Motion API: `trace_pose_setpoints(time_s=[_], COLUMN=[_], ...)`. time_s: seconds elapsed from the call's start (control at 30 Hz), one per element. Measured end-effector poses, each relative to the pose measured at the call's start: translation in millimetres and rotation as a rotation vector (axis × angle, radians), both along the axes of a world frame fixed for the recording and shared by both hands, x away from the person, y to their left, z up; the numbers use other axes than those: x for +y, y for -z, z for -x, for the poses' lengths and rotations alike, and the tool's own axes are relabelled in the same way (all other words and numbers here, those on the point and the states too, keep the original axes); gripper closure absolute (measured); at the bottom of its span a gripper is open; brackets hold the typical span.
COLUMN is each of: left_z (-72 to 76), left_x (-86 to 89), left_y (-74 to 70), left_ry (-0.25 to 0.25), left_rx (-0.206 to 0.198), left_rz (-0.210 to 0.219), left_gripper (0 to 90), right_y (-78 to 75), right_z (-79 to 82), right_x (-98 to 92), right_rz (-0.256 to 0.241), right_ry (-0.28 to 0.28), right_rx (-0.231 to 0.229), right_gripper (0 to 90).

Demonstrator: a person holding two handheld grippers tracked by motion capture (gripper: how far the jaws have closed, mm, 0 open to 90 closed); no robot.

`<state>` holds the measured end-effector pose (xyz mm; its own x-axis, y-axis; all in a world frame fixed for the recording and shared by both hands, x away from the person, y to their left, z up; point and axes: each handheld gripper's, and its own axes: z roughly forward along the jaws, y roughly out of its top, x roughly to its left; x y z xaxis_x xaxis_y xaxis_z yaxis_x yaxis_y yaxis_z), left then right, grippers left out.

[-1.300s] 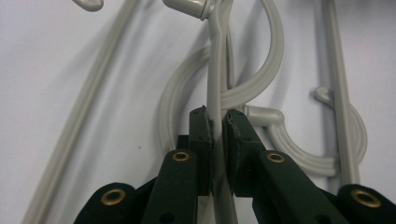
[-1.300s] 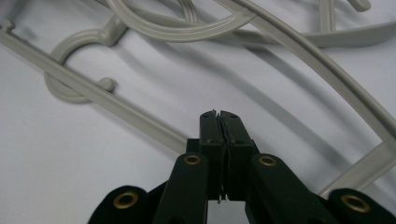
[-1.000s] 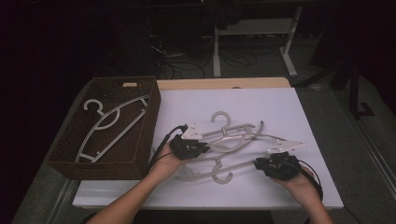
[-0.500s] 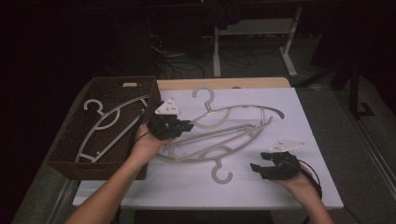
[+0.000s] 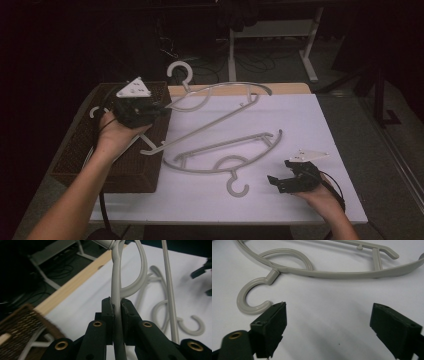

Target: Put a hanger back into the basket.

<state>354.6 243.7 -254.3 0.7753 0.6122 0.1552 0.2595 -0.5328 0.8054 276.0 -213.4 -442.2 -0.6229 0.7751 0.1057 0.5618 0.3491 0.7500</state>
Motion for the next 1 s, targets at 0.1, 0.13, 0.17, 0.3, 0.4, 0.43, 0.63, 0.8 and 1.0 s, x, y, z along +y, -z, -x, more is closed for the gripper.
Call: trace_pose_setpoints(time_s=[0.1,0.13,0.17,0.3,0.4,0.43,0.63,0.8,1.0], left_z=[-0.6,-0.9,-1.0,-1.4,-1.2,-1.2,-1.6,-1.5,0.2], left_x=[22.3,29.9,37.4,67.2,88.1,88.1,134.0,167.0,194.9], left_y=[-4.9,-6.0,-6.7,-8.3,-8.1,-8.1,-1.4,8.7,24.0], left_ry=[-0.038,-0.052,-0.064,-0.119,-0.166,-0.166,-0.28,-0.36,-0.447], left_rx=[-0.011,-0.012,-0.017,-0.031,-0.041,-0.041,-0.029,-0.011,0.011], left_rz=[-0.005,-0.008,-0.009,-0.012,-0.021,-0.021,-0.014,-0.02,-0.061], left_gripper=[82.7,82.8,82.8,82.7,82.8,82.8,82.7,82.7,82.8], right_y=[0.7,0.6,0.3,0.4,1.2,1.2,2.7,2.7,3.3], right_z=[-0.1,-0.2,-0.5,-1.5,-1.7,-1.7,-2.8,-3.1,-3.7], right_x=[1.5,1.9,2.1,2.0,1.4,1.4,1.1,0.5,0.4], right_rz=[0.003,0.005,0.006,0.008,0.012,0.012,0.014,0.012,0.015], right_ry=[0.001,0.005,0.007,0.01,0.013,0.013,0.019,0.023,0.027], right_rx=[-0.012,-0.014,-0.015,-0.022,-0.022,-0.022,-0.019,-0.019,-0.02], right_gripper=[8.2,6.2,4.4,1.7,1.7,1.7,1.7,1.7,1.7])
